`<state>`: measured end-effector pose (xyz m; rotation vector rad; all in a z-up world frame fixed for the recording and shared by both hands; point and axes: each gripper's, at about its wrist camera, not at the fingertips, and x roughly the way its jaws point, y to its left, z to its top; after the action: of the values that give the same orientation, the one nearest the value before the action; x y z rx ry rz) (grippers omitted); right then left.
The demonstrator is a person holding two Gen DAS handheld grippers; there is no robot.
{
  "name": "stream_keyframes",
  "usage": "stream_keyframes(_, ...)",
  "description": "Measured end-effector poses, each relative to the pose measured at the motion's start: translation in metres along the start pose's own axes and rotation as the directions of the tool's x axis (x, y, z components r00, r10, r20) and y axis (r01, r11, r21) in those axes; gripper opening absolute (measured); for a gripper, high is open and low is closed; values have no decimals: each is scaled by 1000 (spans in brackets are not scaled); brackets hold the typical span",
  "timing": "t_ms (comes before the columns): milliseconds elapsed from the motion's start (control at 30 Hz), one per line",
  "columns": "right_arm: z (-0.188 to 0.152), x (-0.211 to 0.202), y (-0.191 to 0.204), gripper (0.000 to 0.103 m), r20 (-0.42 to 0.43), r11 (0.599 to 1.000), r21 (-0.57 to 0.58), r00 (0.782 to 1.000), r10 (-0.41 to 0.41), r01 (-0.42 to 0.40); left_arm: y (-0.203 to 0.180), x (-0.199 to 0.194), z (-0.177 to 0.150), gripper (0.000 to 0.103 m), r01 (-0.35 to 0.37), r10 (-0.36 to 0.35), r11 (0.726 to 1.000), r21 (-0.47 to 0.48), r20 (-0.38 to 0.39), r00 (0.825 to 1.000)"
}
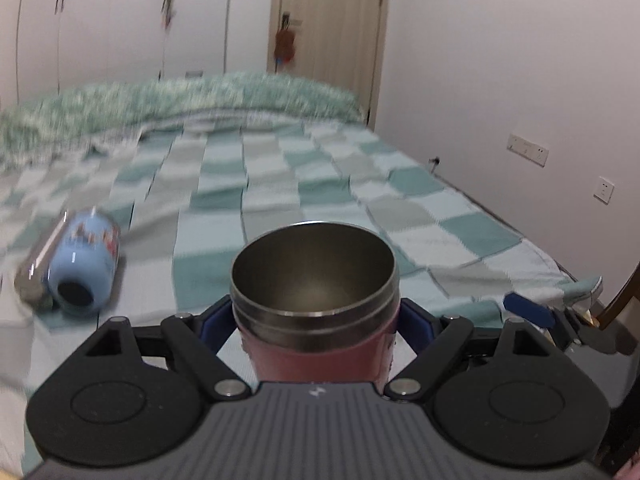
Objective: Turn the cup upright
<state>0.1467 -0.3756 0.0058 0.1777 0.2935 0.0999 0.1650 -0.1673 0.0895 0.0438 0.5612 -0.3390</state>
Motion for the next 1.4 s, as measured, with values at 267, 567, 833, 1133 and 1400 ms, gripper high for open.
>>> stream_keyframes(267, 1, -7, -20, 103, 45, 985, 20, 984, -173, 172, -37, 40, 27, 86, 36, -46, 996, 84, 127, 991)
stream_keyframes(567, -2, -3, -50, 103, 31, 976, 33, 975, -218, 217, -69, 118, 6, 86, 80, -111, 982, 172, 180, 977)
stream_keyframes(833, -4, 0, -52, 103, 27, 978, 16, 977, -210, 209, -65, 138, -5, 87, 109, -140, 976, 190, 159, 977)
stream_keyframes(1133, -4, -10, -29, 103, 81, 987, -36, 985, -155, 159, -31, 35, 3, 103, 28, -70, 991, 131, 330, 942)
stream_keyframes(1400, -5, -38, 14, 103, 157, 992, -101, 986, -60, 77, 43, -79, -37, 103, -110, 100, 994, 3, 393, 914)
